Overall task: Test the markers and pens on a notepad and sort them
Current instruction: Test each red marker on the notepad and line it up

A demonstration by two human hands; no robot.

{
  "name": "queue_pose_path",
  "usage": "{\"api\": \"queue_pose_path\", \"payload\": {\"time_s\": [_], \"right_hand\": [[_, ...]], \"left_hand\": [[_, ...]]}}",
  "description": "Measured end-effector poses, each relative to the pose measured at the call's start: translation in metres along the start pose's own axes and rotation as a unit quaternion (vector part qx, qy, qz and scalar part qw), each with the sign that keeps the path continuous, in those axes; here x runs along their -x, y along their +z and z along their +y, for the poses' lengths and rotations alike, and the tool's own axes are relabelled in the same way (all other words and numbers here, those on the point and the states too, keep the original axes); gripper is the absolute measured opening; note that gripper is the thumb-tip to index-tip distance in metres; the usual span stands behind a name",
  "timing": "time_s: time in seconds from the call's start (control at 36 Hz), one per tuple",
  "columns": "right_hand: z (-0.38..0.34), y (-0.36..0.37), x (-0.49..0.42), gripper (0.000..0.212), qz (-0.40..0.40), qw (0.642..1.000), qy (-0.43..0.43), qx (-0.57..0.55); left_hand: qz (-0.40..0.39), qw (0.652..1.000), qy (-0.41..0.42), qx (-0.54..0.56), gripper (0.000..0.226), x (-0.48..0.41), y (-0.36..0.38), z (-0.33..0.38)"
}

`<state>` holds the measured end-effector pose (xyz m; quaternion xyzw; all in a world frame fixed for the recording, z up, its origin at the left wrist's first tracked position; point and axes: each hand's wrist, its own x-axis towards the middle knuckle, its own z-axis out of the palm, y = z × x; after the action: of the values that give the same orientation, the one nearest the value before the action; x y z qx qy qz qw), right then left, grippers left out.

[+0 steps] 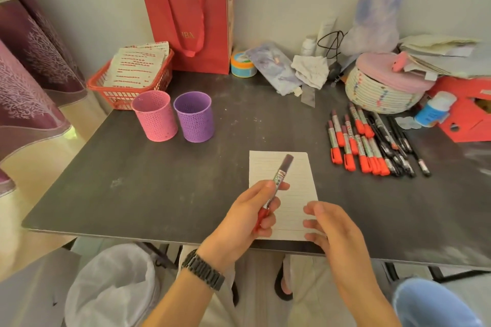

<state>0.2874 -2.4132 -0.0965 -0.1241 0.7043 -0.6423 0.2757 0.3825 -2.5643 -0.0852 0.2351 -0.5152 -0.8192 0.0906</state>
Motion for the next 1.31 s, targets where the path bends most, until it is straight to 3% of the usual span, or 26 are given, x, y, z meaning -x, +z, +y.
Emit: {"api": "queue_pose_path", "payload": {"time_s": [0.06,0.17,0.33,0.47,0.64,0.75,0.83,0.94,1.17,1.25,1.31], "right_hand": [[-0.004,0.003,-0.003,0.047,-0.022,1.0,-0.011,-0.002],[-0.009,0.013,-0.007,0.044,-0.062,0.997,-0.039,0.025],[-0.009,0.024,-0.008,0.039,-0.007,0.992,-0.035,-0.123],[-0.014,0.035,0.0,0.033,-0.002,0.963,-0.019,-0.27],[-0.02,0.042,0.001,0.029,0.026,0.925,-0.006,-0.378],[-0.025,0.043,0.0,0.032,0.025,0.878,0.056,-0.475],[-0.027,0.041,-0.001,0.04,0.062,0.848,0.099,-0.516],[-0.029,0.037,-0.003,0.049,0.079,0.839,0.114,-0.526],[-0.022,0.036,-0.003,0.05,0.054,0.859,0.115,-0.496],[-0.022,0.035,-0.003,0.049,0.022,0.863,0.11,-0.492],[-0.024,0.034,-0.004,0.048,0.003,0.863,0.107,-0.494]], "left_hand": [[-0.035,0.997,-0.01,-0.066,0.034,0.001,0.002,0.001],[-0.092,0.975,-0.023,-0.203,0.031,0.004,0.006,-0.002],[0.039,0.938,0.022,-0.345,0.066,0.004,0.008,-0.017],[0.122,0.896,0.081,-0.42,0.067,0.001,0.014,-0.025],[0.178,0.874,0.106,-0.439,0.063,0.0,0.022,-0.025],[0.232,0.841,0.124,-0.473,0.064,-0.002,0.031,-0.025],[0.242,0.814,0.144,-0.508,0.064,-0.001,0.038,-0.025],[0.238,0.777,0.144,-0.564,0.065,0.005,0.04,-0.023],[0.208,0.802,0.109,-0.549,0.063,0.013,0.038,-0.029],[0.171,0.82,0.082,-0.54,0.033,0.019,0.035,-0.023],[0.155,0.812,0.047,-0.56,0.023,0.023,0.033,-0.02]]}}
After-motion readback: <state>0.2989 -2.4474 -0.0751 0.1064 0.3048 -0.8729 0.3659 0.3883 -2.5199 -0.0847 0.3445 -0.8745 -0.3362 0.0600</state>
